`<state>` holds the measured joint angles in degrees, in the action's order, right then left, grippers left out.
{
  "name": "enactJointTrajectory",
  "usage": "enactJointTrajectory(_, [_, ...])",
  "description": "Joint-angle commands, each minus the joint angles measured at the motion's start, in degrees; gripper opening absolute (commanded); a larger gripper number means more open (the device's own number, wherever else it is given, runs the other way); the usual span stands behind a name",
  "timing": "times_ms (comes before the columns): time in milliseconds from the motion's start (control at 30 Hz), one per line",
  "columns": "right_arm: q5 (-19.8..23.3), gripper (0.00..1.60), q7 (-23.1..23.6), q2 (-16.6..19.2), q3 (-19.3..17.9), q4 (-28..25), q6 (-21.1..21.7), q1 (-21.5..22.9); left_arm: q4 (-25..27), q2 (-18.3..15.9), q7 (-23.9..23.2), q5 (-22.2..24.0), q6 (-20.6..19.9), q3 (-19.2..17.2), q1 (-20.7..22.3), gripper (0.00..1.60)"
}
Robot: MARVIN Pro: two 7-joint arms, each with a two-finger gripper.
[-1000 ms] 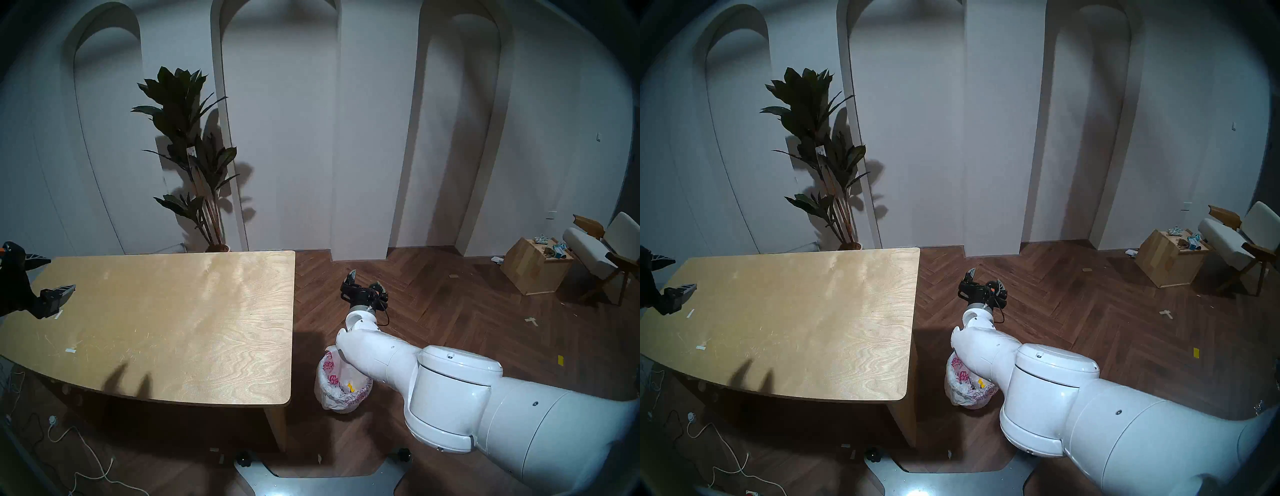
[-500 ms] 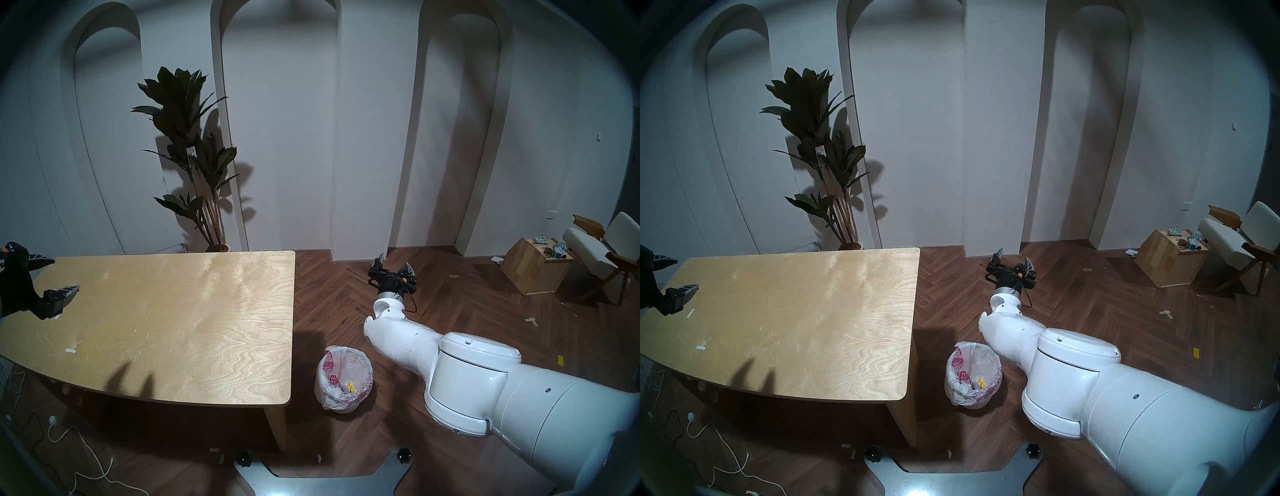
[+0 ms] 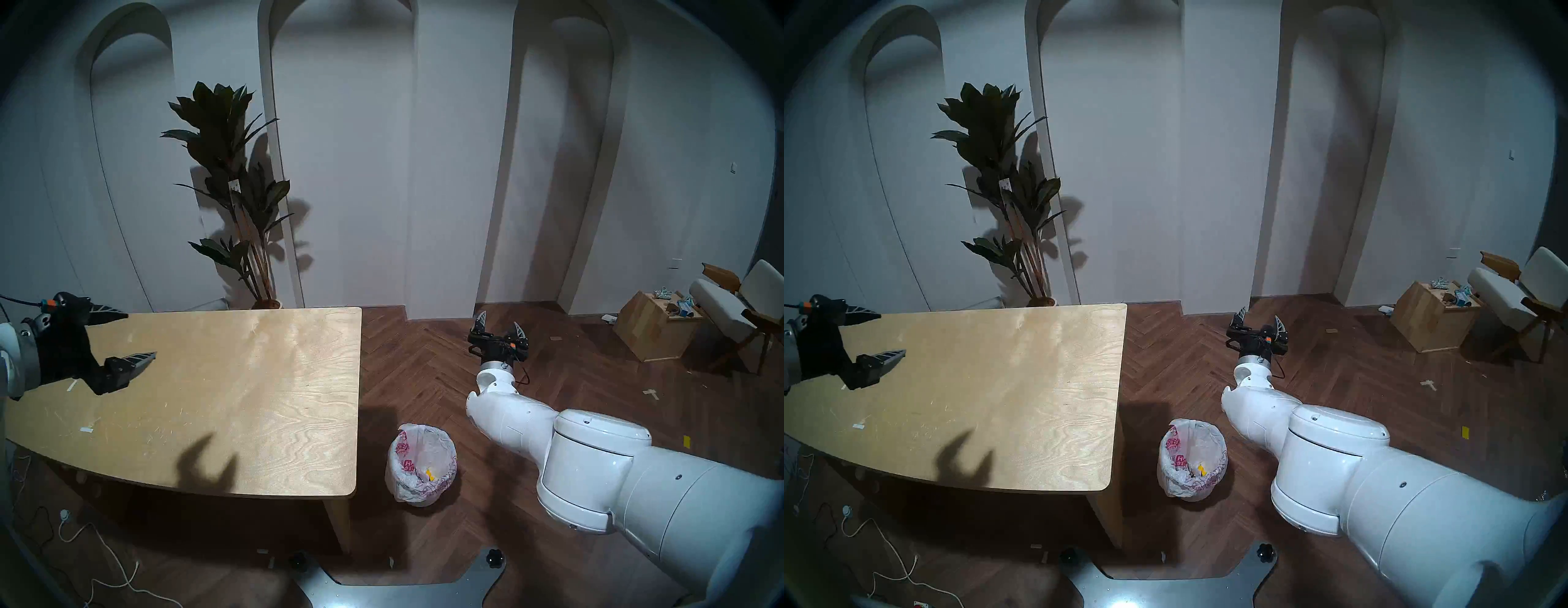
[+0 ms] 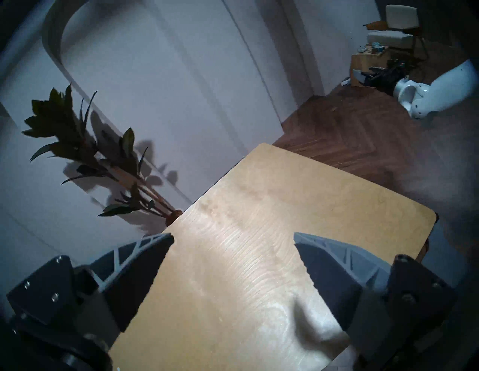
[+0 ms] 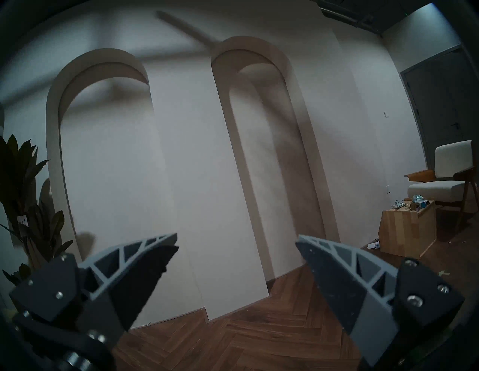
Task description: Put the trash into the trash bin on the ground
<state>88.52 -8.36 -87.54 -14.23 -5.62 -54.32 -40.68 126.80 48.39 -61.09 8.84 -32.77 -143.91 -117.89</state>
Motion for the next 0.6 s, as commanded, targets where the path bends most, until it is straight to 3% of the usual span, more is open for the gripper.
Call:
enactJointTrajectory(0, [-0.39,1.6,1.4,0.45,0.16,-0.83,-0.68,1.47,2.9,-2.25,1.28,0.7,0.51,3.96,2.19,1.6])
enactJointTrajectory(567, [-1.68,1.6,4.5,1.19,1.33,-3.19,-0.68,1.05,4.38,-4.27,6.07,0.85,1.23,13.41,6.12,1.6])
